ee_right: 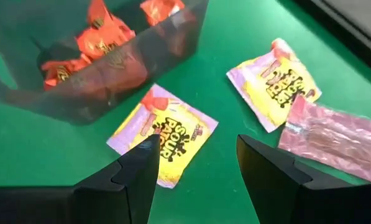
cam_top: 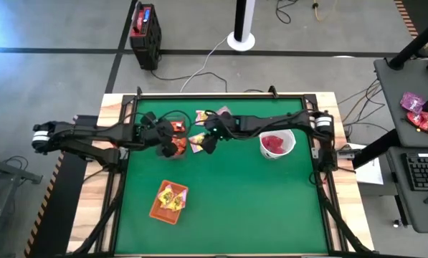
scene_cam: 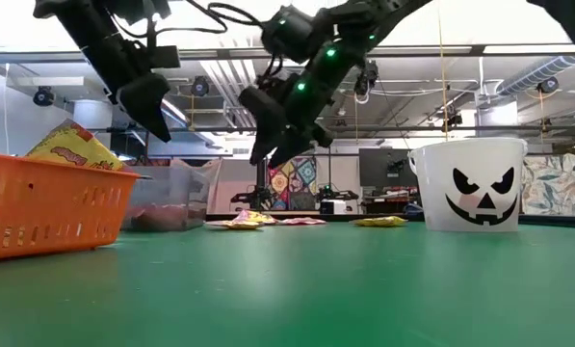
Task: Sort candy by brand, put in halloween buckets
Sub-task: Put the yellow candy into the orange bin
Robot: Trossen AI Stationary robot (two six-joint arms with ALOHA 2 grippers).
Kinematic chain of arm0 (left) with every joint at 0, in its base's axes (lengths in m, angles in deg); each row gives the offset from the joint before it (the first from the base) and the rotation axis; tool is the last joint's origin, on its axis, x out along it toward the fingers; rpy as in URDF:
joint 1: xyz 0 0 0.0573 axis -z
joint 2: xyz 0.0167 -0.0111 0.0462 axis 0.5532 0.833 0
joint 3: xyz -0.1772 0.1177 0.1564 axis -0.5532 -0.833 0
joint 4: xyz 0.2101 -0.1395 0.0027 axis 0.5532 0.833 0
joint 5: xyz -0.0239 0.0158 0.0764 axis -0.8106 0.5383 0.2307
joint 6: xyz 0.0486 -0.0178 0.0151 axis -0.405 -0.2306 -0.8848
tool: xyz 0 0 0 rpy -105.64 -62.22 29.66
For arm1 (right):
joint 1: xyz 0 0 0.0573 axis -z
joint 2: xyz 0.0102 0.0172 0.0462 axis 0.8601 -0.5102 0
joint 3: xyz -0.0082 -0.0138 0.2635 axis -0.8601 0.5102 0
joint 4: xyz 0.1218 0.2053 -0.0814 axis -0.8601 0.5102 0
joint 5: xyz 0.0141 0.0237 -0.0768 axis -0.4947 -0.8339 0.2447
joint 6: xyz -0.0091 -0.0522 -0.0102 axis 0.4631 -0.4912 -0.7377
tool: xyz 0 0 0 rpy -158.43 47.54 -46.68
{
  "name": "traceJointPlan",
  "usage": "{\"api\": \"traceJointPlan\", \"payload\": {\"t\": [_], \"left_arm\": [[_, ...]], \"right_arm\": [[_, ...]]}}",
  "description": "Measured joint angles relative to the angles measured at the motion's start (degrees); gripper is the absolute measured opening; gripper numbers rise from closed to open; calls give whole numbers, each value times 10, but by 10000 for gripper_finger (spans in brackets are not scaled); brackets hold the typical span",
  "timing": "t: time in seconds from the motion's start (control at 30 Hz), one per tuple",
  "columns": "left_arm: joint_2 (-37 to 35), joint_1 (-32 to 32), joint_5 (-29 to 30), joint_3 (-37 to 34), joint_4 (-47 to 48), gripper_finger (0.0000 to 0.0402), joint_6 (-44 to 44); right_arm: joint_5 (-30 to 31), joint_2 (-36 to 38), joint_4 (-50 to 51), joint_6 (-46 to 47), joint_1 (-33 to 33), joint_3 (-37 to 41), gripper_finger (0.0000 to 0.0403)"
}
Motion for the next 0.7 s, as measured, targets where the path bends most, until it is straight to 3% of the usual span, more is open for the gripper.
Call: {"api": "traceJointPlan", "payload": {"t": [0.37, 0.7], "left_arm": [[-104, 55, 7, 0, -11, 121, 33], [-171, 131, 8, 0, -90, 121, 6]], "right_arm": [[-60, -99, 1, 40, 8, -49, 206], [-58, -142, -12, 65, 13, -50, 204]]}}
